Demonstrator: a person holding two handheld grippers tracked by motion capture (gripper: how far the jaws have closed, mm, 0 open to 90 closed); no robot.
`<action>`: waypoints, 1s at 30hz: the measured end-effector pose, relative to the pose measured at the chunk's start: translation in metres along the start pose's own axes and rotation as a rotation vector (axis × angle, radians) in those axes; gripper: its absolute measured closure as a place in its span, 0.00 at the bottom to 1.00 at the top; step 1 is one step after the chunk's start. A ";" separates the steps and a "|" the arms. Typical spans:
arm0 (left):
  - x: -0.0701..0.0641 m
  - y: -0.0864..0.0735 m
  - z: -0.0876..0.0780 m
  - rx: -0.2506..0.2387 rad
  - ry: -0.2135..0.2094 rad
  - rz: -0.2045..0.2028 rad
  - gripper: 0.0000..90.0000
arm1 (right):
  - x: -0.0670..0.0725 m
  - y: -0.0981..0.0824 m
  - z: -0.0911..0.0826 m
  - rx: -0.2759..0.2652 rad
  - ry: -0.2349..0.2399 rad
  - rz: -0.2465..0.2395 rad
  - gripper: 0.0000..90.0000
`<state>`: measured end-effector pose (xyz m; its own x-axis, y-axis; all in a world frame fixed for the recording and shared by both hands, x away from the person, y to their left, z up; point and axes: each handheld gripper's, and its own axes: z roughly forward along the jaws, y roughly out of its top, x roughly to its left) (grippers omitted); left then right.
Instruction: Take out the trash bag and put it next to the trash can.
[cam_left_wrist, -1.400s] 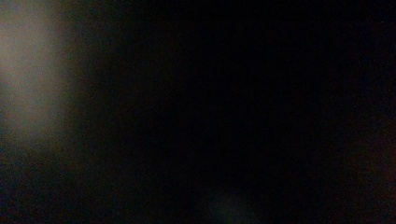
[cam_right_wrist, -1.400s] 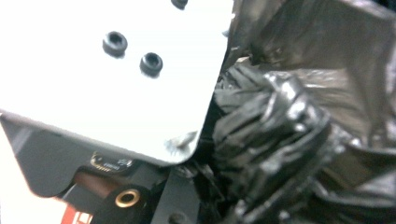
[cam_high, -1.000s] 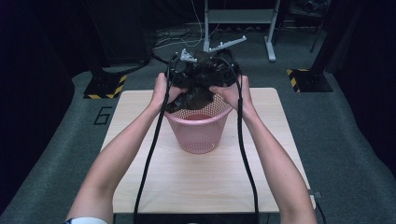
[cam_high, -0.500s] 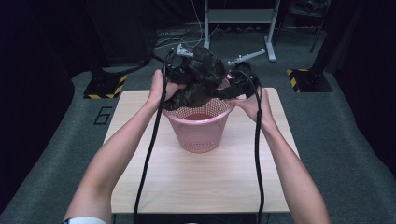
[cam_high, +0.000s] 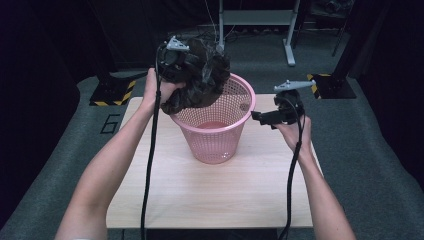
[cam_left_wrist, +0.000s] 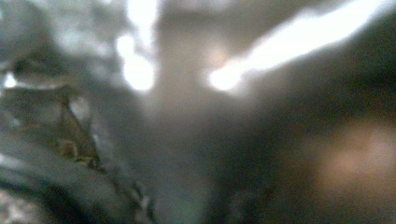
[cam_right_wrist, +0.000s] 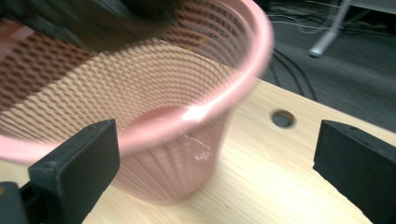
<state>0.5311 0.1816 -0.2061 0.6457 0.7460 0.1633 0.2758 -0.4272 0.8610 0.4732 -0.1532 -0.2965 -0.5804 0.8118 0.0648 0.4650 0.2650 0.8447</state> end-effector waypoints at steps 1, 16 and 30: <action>0.002 0.001 -0.003 -0.003 0.003 -0.003 0.94 | -0.004 -0.007 0.000 -0.005 -0.012 0.010 0.00; 0.049 -0.009 -0.054 -0.061 0.121 -0.082 0.94 | -0.035 -0.101 0.024 0.070 -0.112 0.117 0.00; 0.094 -0.057 -0.085 -0.030 0.243 -0.167 0.94 | -0.058 -0.183 0.060 0.182 -0.183 0.229 0.00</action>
<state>0.5158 0.3191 -0.1986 0.4032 0.9065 0.1257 0.3407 -0.2761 0.8987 0.4622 -0.2175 -0.4864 -0.3257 0.9363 0.1315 0.6905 0.1406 0.7095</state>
